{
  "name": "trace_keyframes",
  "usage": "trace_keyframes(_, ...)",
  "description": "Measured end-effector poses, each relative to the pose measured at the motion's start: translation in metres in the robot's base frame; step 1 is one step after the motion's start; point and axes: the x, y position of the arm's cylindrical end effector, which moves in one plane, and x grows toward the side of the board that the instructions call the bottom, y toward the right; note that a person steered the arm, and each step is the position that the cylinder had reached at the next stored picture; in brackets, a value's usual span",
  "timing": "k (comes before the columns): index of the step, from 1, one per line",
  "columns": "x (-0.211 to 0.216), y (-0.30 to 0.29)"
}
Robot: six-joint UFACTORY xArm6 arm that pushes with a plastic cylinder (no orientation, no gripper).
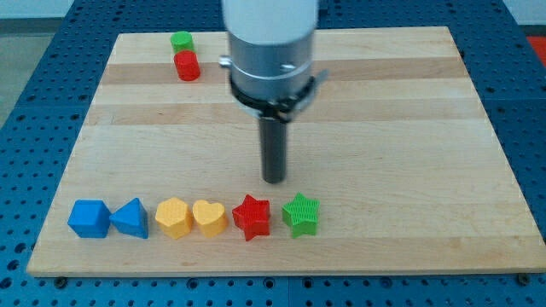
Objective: Move the red circle to the right of the green star
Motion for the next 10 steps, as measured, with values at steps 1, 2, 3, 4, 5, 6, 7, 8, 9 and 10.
trace_keyframes(1,-0.037,-0.061)
trace_keyframes(2,-0.077,-0.121)
trace_keyframes(3,-0.122,-0.178)
trace_keyframes(4,-0.167,-0.219)
trace_keyframes(5,-0.195,-0.223)
trace_keyframes(6,-0.211,-0.216)
trace_keyframes(7,-0.213,-0.199)
trace_keyframes(8,-0.213,-0.174)
trace_keyframes(9,-0.213,-0.141)
trace_keyframes(10,-0.209,-0.108)
